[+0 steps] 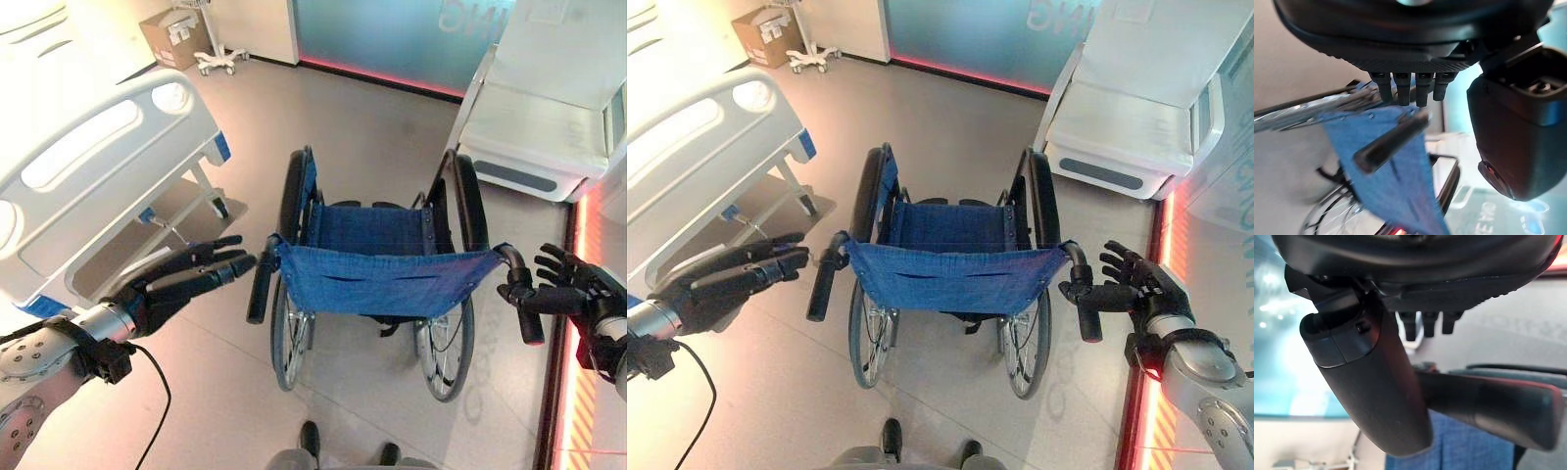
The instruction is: Push the wheelchair next to the bed
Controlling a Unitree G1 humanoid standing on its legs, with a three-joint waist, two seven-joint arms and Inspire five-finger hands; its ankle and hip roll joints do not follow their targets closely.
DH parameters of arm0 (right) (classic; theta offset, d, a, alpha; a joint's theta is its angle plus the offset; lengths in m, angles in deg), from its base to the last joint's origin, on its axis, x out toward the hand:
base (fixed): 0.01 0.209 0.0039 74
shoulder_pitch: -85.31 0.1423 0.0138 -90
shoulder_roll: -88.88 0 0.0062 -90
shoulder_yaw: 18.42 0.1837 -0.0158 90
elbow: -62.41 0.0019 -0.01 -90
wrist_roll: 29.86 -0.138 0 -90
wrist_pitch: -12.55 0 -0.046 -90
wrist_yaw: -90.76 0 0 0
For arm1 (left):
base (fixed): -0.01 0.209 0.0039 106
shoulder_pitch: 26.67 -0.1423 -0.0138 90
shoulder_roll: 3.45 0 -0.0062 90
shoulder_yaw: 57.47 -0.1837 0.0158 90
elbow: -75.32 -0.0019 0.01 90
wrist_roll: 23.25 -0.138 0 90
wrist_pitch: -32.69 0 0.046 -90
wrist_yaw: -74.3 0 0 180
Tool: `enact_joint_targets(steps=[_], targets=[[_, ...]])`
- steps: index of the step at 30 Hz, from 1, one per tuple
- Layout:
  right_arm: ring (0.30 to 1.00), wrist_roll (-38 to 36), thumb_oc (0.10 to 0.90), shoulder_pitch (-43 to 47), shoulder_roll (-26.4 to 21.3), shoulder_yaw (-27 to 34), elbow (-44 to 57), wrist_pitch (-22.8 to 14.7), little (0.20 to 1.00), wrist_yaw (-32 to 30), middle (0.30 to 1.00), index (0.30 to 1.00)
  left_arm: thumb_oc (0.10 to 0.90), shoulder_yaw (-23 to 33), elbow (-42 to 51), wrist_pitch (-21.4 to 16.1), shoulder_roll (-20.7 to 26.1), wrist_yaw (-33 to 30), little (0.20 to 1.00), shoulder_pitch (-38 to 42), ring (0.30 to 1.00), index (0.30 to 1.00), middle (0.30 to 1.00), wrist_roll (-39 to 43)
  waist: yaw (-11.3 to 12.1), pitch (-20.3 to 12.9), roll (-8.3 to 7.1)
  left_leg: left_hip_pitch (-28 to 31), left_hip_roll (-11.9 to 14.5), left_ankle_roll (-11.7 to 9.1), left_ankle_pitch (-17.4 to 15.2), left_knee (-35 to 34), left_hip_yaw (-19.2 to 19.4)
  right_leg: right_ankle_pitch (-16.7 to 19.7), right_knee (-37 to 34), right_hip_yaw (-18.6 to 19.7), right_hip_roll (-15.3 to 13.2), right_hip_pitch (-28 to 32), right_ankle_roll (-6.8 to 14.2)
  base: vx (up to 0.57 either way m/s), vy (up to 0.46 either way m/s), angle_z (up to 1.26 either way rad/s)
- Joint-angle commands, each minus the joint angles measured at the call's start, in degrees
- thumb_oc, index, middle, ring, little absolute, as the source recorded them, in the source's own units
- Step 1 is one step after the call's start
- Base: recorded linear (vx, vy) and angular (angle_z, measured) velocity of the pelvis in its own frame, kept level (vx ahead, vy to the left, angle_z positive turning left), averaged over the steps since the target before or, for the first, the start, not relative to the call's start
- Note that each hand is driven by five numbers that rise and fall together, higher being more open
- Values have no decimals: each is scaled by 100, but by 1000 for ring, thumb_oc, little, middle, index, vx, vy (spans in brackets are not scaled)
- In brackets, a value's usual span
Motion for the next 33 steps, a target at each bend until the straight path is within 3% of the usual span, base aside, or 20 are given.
enact_joint_targets(steps=[1,6,7,10,18,26,27,30,33], targets=[[900,325,800,553,-673,-54,15,-433,900,-207,900,900,800,231,216,-212,476,-16,900,454,900,900,900,709,-36,-182,-26,206,209,-328,-347,19,243,448,-100,45,-235,-253,370,0,0,0],[900,348,800,692,-757,-335,-34,-464,900,-293,900,900,800,-304,263,-136,488,-83,900,795,900,900,900,1356,-84,-138,-7,206,209,-316,-336,19,252,465,-100,93,-232,-268,369,0,0,0],[900,340,800,775,-778,-523,-69,-496,900,-352,900,900,800,-637,282,-55,473,-185,900,995,900,900,900,1526,-108,-116,0,206,213,-310,-335,19,262,470,-100,116,-228,-277,372,0,0,0],[900,302,800,852,-828,-712,-107,-533,900,-457,900,900,800,-998,258,73,493,-272,900,1209,900,900,900,1456,-136,-80,6,195,211,-297,-323,19,255,486,-100,170,-219,-300,372,19,-5,4],[900,193,800,1128,-969,-1030,-361,-569,900,-614,900,900,800,-1420,38,252,646,-524,900,1569,900,900,900,1758,-168,-45,40,209,195,-277,-324,19,250,500,-100,241,-223,-298,383,17,5,-1],[900,106,800,1302,-1109,-1228,-565,-692,900,-717,900,900,800,-1632,-184,777,955,-416,900,1737,900,900,900,1010,-181,-23,72,176,189,-263,-301,19,252,519,-100,279,-220,-336,380,-3,1,-2],[669,54,646,1259,-1146,-1178,-570,-692,669,-705,669,669,800,-1546,-231,777,1023,-352,900,1668,900,900,900,960,-181,-31,74,180,186,-260,-307,19,258,514,-100,281,-217,-334,381,6,4,-4],[300,-1,400,1209,-1199,-1120,-610,-672,300,-679,300,300,800,-1417,-302,748,1146,-121,900,1554,900,900,900,753,-182,-51,87,188,182,-258,-305,19,270,516,-100,266,-219,-327,387,14,8,-5],[300,39,400,1083,-1209,-1059,-622,-710,300,-675,300,300,800,-1172,-301,725,1272,-38,900,1340,900,900,900,760,-181,-60,104,213,179,-261,-305,19,257,517,-100,249,-225,-302,381,12,7,-3]])
